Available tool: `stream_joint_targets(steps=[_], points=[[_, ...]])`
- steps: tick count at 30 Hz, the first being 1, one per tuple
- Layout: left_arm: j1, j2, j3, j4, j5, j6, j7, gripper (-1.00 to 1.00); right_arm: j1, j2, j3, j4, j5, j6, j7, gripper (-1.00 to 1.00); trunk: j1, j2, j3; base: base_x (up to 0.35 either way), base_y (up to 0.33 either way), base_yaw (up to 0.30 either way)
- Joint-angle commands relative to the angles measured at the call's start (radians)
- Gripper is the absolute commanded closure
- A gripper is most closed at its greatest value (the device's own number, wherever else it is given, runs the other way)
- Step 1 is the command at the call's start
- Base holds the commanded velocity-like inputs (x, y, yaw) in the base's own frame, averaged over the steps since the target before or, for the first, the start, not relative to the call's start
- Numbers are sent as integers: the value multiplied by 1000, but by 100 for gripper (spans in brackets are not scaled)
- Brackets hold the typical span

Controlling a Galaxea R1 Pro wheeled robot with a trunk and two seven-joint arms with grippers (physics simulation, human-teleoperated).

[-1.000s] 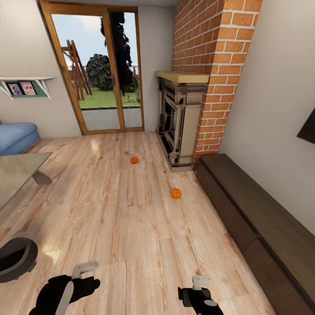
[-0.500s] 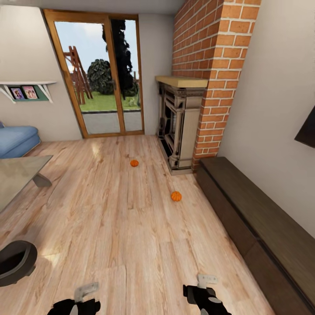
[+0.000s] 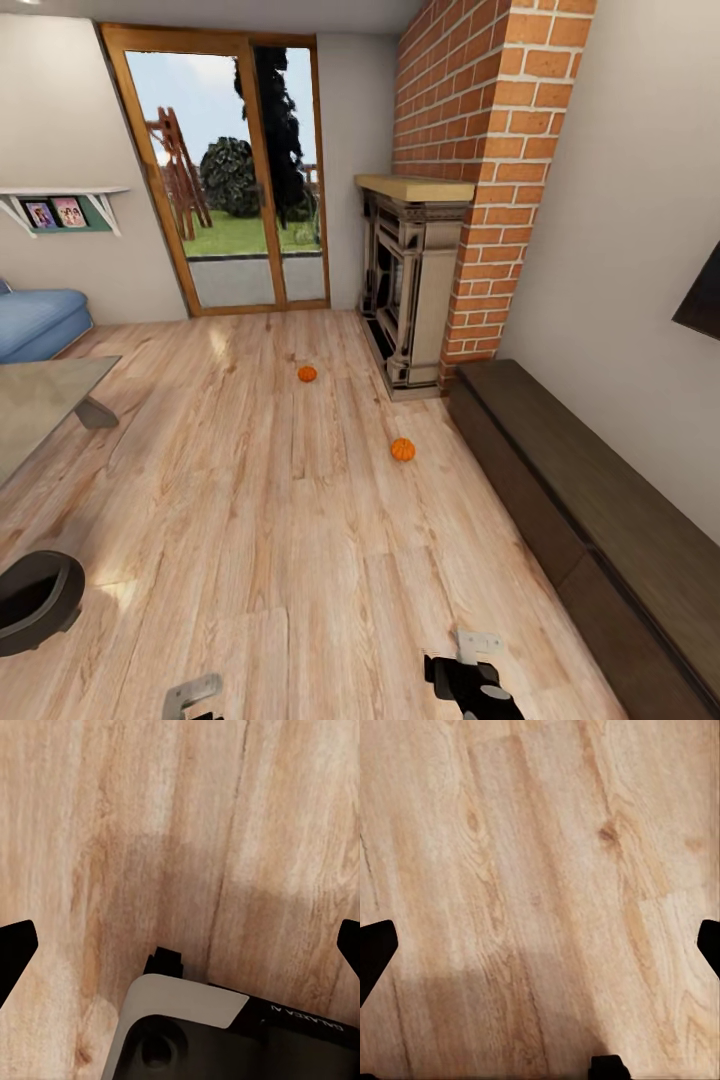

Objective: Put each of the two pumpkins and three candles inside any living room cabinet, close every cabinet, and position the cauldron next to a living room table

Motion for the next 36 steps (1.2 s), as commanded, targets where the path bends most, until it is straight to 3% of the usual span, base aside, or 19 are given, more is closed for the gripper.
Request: stream_joint_targets(steps=[1, 7, 16, 28, 36], points=[[0, 0, -1, 0, 0, -4, -1, -100, 0, 1, -1, 23, 0, -7, 0, -100, 0, 0, 0, 0, 0, 0], [0, 2, -2, 7, 2, -33, -6, -100, 0, 7, -2, 81, -6, -24, -1, -100, 0, 0, 0, 21, 50, 0], [0, 6, 2, 70, 0, -85, -6, -100, 0, 21, -2, 86, -5, -24, 1, -100, 0, 0, 0, 173, 248, 0], [0, 4, 0, 85, -3, -95, -6, -100, 0, 60, -1, 86, 4, -24, -2, -100, 0, 0, 13, 183, 97, 22], [0, 4, 0, 87, -4, -95, -6, -100, 0, 65, 1, 86, 6, -24, -2, -100, 0, 0, 26, 236, 95, 85]])
